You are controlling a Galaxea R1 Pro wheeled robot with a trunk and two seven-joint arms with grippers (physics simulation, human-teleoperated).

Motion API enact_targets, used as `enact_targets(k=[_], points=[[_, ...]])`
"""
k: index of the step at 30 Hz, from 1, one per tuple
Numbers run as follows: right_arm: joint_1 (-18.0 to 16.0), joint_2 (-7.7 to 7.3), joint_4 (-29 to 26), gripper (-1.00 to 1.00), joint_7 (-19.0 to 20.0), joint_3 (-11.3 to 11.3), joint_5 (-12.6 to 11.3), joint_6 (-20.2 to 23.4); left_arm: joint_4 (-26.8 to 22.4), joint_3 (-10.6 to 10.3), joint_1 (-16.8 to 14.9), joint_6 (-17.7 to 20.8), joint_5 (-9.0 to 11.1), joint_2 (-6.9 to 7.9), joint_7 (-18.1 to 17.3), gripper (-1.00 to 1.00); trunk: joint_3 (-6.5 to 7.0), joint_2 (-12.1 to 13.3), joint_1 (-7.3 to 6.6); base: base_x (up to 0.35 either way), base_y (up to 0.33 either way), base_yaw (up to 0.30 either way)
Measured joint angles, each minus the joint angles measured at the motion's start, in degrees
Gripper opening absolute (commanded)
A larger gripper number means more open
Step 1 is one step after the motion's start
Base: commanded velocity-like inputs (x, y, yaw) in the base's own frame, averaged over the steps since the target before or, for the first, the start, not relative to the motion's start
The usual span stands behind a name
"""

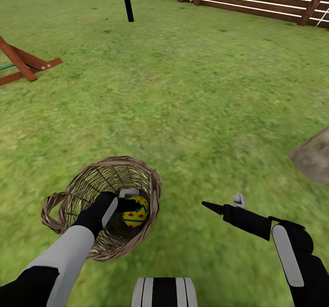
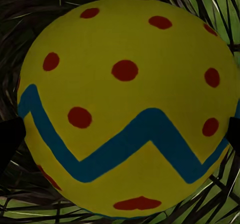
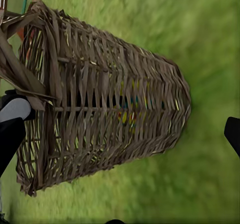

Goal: Take the three Easter eggs out of the wicker basket on the lawn in the garden, then place them on the lawn next to a single tree (choose any tree) so that all three eggs are next to the same tree and none are left in the basket.

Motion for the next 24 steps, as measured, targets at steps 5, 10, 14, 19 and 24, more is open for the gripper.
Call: enact_targets(k=[5,10,14,19,24], points=[[0.0,0.01,0.0,1.0,0.0,0.0,0.0,0.0,0.0,0.0,0.0,0.0,0.0,0.0,0.0,1.0,0.0,0.0,0.0,0.0,0.0,0.0],[0.0,0.02,0.0,1.0,0.0,0.0,0.0,0.0,-1.6,0.0,0.0,-0.1,-0.3,0.0,-0.1,1.0,-0.44,0.0,0.05,0.0,0.0,0.0],[0.0,0.02,0.0,1.0,0.0,0.0,0.0,0.0,-2.1,0.0,0.0,-0.1,-0.5,0.01,-0.1,1.0,-0.67,0.0,0.08,0.0,0.0,0.0],[0.0,0.0,0.0,1.0,0.0,0.0,0.0,0.0,-2.2,0.0,0.0,-0.1,-0.5,0.01,-0.1,1.0,-0.67,0.0,0.08,0.0,0.0,0.0],[0.0,-0.01,0.0,1.0,0.0,0.0,0.0,0.0,-2.1,0.0,0.0,0.0,-0.6,0.01,-0.3,1.0,-0.67,0.0,0.08,0.0,0.0,0.0]])
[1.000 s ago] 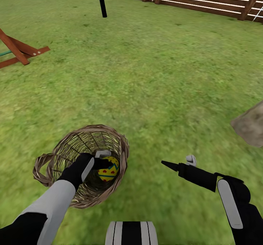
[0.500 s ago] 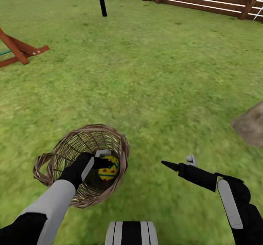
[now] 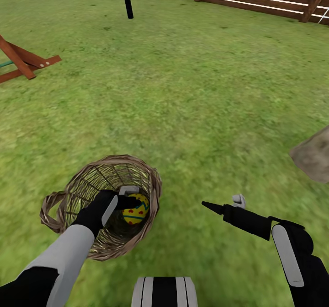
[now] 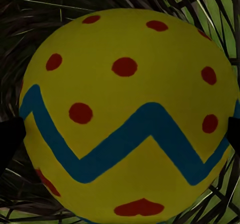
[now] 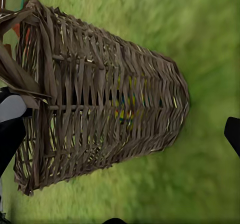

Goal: Take the three Easter eggs out of the wicker basket on the lawn in the garden, then place them on the lawn next to a single tree (choose any tree) so that all three eggs are next to the same tree and none are left in the basket.

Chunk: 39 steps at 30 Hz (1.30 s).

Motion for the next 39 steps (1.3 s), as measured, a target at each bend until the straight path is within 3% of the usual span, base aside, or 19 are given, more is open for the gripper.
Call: enact_targets(k=[6,10,15,39], points=[[0.0,-0.01,0.0,1.0,0.0,0.0,0.0,0.0,0.3,0.0,0.0,-0.1,-2.3,0.05,-2.4,1.0,0.0,0.0,0.0,0.0,0.0,0.0],[0.0,-0.01,0.0,1.0,0.0,0.0,0.0,0.0,0.6,0.1,0.0,-0.1,-2.2,0.05,-2.8,1.0,0.0,0.0,0.0,0.0,0.0,0.0],[0.0,-0.01,0.0,1.0,0.0,0.0,0.0,0.0,1.5,0.1,0.0,-0.1,-1.6,0.03,-5.8,1.0,0.0,0.0,0.0,0.0,0.0,0.0],[0.0,-0.01,0.0,1.0,0.0,0.0,0.0,0.0,2.9,0.1,0.0,0.0,-1.0,0.1,-9.3,1.0,0.0,0.0,0.01,0.0,0.0,0.0]])
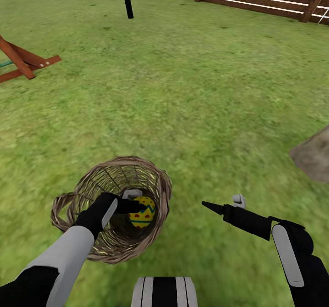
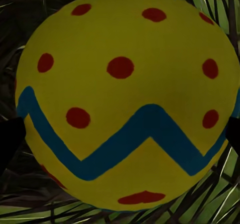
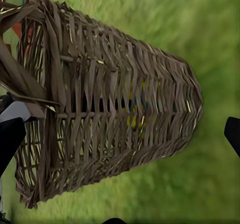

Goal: Take the three Easter eggs out of the wicker basket on the lawn in the garden, then place them on the lawn next to a single tree (choose any tree) so that all three eggs are next to the same tree and none are left in the basket.

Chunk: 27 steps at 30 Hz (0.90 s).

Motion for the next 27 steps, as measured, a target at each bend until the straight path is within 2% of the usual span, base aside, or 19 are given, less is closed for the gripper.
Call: enact_targets(k=[27], points=[[0.0,0.0,0.0,1.0,0.0,0.0,0.0,0.0,-0.3,0.0,0.0,0.0,0.3,-0.06,0.0,1.0,0.0,0.0,0.0,-0.004,0.0,0.0]])
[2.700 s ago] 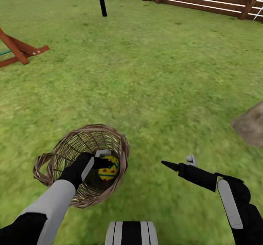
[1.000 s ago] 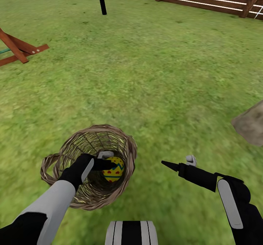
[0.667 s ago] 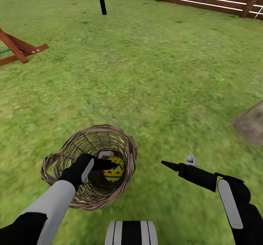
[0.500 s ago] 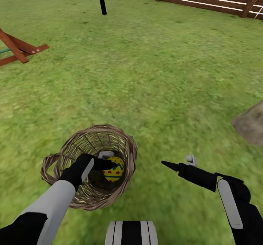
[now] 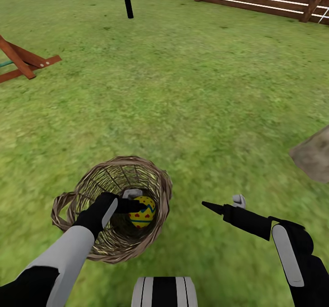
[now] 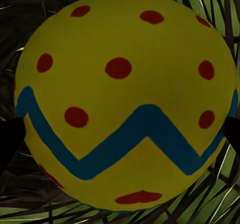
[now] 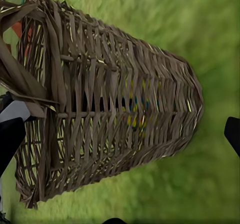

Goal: Take the three Easter eggs out of the wicker basket on the lawn in the garden, then place them on the lawn next to a single tree (choose any tree) so that all three eggs are next to the same tree and none are left in the basket.

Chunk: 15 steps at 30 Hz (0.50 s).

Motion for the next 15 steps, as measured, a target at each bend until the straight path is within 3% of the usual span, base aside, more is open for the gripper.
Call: enact_targets(k=[15], points=[[0.0,0.0,0.0,1.0,0.0,0.0,0.0,0.0,0.0,0.0,0.0,0.0,0.0,0.01,0.0,1.0,0.0,0.0,0.01,-0.047,0.0,0.0]])
